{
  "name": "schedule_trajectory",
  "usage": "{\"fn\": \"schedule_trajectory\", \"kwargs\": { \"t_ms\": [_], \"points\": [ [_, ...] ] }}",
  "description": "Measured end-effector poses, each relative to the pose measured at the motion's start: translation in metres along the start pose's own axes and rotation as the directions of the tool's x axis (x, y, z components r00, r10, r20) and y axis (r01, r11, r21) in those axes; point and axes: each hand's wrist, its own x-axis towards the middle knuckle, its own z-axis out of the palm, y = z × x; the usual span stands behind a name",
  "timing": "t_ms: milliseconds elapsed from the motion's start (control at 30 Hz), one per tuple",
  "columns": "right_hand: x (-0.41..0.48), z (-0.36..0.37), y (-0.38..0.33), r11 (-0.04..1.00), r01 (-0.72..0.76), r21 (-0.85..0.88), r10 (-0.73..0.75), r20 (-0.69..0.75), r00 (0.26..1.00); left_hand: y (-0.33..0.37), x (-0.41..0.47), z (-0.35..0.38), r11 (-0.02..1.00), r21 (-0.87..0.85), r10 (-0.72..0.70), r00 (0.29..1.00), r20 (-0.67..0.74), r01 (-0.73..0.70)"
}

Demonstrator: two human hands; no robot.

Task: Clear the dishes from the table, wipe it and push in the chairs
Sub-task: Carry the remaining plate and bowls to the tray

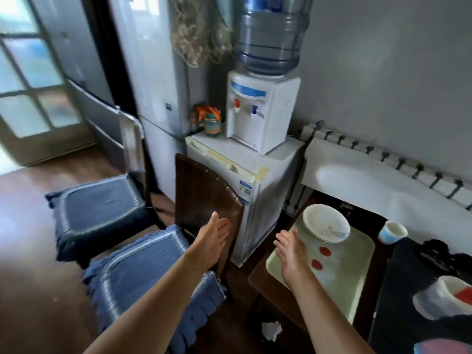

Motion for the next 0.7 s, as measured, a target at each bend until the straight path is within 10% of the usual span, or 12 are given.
{"fn": "schedule_trajectory", "kwargs": {
  "t_ms": [700],
  "points": [
    [-0.181,0.336,0.127,0.972,0.019,-0.234,0.113,0.537,0.836,0.066,-0.213,-0.338,0.934,-0.170,0.187,0.834,-0.518,-0.315]
  ]
}}
